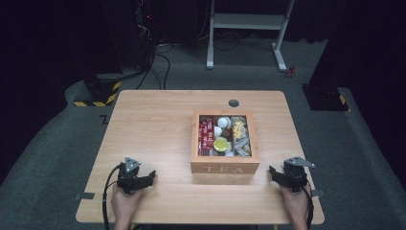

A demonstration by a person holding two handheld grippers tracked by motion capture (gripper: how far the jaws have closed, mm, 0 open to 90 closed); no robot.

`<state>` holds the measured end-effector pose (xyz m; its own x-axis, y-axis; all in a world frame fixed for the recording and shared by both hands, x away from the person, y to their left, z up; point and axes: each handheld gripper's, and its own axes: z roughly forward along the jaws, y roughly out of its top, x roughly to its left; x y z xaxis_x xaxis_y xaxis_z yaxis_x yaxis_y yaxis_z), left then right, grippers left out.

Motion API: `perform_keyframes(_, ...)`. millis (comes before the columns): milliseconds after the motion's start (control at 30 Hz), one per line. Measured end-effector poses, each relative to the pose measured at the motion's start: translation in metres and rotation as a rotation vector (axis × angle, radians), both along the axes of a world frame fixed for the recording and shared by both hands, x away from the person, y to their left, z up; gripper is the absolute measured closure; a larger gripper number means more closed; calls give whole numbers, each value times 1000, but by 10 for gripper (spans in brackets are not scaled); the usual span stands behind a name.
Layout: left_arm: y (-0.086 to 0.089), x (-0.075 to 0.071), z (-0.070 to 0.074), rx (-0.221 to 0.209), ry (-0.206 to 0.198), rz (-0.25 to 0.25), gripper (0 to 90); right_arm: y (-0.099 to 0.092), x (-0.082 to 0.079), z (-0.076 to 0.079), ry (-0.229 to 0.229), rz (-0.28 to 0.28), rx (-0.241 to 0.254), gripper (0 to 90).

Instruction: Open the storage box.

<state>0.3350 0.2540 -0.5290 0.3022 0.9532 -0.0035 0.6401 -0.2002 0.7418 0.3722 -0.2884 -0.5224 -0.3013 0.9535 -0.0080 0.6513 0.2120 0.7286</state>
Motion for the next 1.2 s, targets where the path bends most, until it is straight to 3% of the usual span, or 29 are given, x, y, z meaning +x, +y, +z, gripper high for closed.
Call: perform_keyframes(1200, 0, 0, 0, -1, -2, 1, 195, 2, -2, 0, -3, 9, -2, 387)
